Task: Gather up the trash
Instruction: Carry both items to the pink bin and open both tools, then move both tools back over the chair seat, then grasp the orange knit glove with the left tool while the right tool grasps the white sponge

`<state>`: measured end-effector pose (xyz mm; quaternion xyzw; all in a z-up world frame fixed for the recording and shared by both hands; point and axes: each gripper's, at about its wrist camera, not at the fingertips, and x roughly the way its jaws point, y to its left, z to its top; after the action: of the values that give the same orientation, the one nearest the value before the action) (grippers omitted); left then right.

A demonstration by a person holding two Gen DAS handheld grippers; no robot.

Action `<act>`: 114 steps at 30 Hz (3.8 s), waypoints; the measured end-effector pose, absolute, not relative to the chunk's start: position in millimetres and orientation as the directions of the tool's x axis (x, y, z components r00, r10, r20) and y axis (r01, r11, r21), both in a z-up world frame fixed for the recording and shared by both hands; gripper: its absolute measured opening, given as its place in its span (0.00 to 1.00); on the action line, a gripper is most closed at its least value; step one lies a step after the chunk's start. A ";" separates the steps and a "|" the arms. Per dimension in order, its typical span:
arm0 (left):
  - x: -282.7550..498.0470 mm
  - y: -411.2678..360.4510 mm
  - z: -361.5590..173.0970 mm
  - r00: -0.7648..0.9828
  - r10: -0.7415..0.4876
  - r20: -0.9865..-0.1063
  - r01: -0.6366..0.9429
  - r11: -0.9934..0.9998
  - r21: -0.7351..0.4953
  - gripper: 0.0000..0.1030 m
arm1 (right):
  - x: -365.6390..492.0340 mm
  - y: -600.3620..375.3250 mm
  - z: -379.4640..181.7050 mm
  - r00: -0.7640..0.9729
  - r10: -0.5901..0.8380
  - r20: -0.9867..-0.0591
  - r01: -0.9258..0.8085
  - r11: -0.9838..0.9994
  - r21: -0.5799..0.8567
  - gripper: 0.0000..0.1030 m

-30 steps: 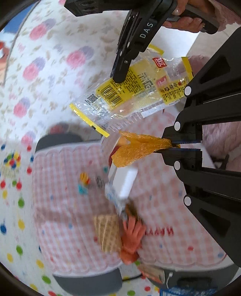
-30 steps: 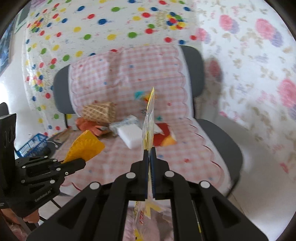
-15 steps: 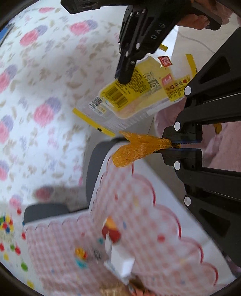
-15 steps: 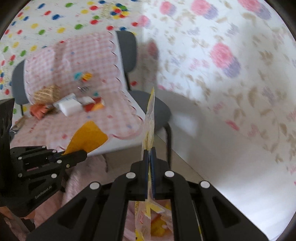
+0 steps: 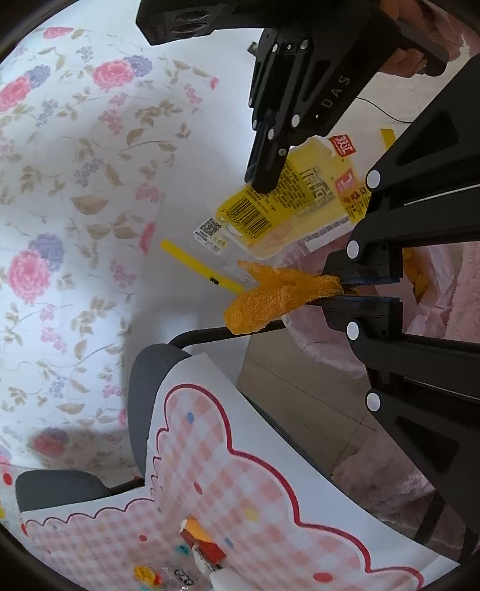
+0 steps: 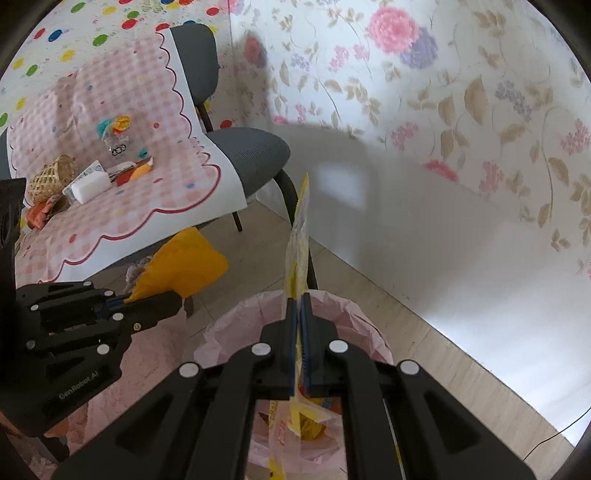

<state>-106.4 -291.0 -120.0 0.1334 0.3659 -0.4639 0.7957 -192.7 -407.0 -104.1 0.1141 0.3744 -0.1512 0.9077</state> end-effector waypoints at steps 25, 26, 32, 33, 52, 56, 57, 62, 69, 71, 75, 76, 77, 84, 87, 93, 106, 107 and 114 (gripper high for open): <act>-77.2 -235.2 -86.0 0.479 -0.562 -0.674 0.708 0.701 -0.082 0.58 | -186.8 -421.5 -79.4 0.713 -0.190 -0.675 0.376 0.916 0.139 0.32; -75.9 -227.4 -81.6 0.493 -0.551 -0.673 0.693 0.716 -0.078 0.58 | -185.9 -417.6 -69.9 0.724 -0.193 -0.663 0.365 0.922 0.130 0.32; -68.2 -178.1 -59.7 0.551 -0.514 -0.658 0.614 0.783 -0.098 0.60 | -171.8 -392.5 -33.2 0.780 -0.151 -0.608 0.275 0.955 0.116 0.32; -67.0 -170.6 -57.2 0.562 -0.502 -0.658 0.598 0.795 -0.096 0.62 | -166.0 -386.3 -28.3 0.789 -0.134 -0.600 0.252 0.961 0.116 0.32; -7.0 -7.0 -44.0 0.735 -0.167 -0.657 0.168 0.984 -0.062 0.75 | -37.2 -273.8 -28.7 0.773 0.172 -0.610 -0.094 0.983 0.158 0.51; 12.4 21.3 -41.3 0.744 -0.120 -0.657 0.096 0.993 -0.071 0.75 | -10.6 -257.6 -32.2 0.758 0.211 -0.618 -0.137 0.977 0.165 0.58; 16.5 26.6 -40.7 0.745 -0.108 -0.658 0.080 0.994 -0.072 0.75 | -4.0 -253.3 -32.9 0.753 0.223 -0.619 -0.149 0.974 0.169 0.59; 38.3 41.7 -38.1 0.748 -0.031 -0.663 0.002 0.999 -0.044 0.75 | 25.8 -235.2 -32.6 0.748 0.250 -0.615 -0.186 0.968 0.166 0.59; 55.7 42.9 -40.4 0.742 -0.036 -0.670 0.004 0.999 -0.050 0.75 | 56.9 -217.8 -31.7 0.738 0.275 -0.616 -0.224 0.961 0.161 0.59; 66.1 48.1 -43.4 0.737 -0.018 -0.675 -0.011 0.999 -0.039 0.75 | 63.1 -213.9 -30.2 0.739 0.278 -0.614 -0.233 0.960 0.155 0.59; 90.5 59.2 -48.2 0.729 -0.007 -0.684 -0.020 0.999 -0.031 0.61 | 74.9 -206.2 -26.9 0.747 0.281 -0.603 -0.243 0.959 0.146 0.44; 96.4 62.5 -48.6 0.730 -0.015 -0.684 -0.018 0.999 -0.041 0.61 | 78.0 -203.7 -26.3 0.750 0.280 -0.600 -0.245 0.959 0.141 0.40; 105.3 67.0 -49.4 0.730 -0.022 -0.683 -0.020 0.998 -0.054 0.61 | 80.8 -201.5 -26.2 0.750 0.280 -0.599 -0.248 0.959 0.137 0.37; 158.8 92.8 -62.4 0.715 0.007 -0.699 -0.081 0.994 -0.073 0.61 | 97.4 -188.4 -26.3 0.743 0.282 -0.607 -0.265 0.957 0.120 0.37; 178.2 97.8 -69.9 0.704 -0.010 -0.710 -0.065 0.995 -0.078 0.61 | 101.1 -187.1 -28.3 0.739 0.279 -0.613 -0.265 0.957 0.117 0.37; 203.0 95.4 -74.3 0.677 -0.094 -0.730 0.033 0.995 -0.098 0.33 | 99.4 -191.6 -30.4 0.736 0.262 -0.624 -0.241 0.963 0.120 0.37; 79.4 95.5 -17.5 0.760 -0.065 -0.647 0.034 0.998 -0.060 0.16 | 62.6 -198.7 -20.1 0.761 0.255 -0.596 -0.233 0.966 0.116 0.39; 65.0 95.7 -12.8 0.771 -0.062 -0.634 0.034 0.998 -0.057 0.16 | 61.2 -199.0 -20.8 0.761 0.255 -0.597 -0.233 0.966 0.115 0.40; 25.1 85.5 -17.1 0.790 -0.053 -0.611 0.024 0.998 -0.055 0.16 | 53.6 -190.8 -30.1 0.735 0.280 -0.617 -0.264 0.957 0.121 0.47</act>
<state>25.1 85.5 -17.1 -0.0219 0.3233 -0.0204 0.9458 53.6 -190.8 -30.1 0.0125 0.3332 0.1461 0.9314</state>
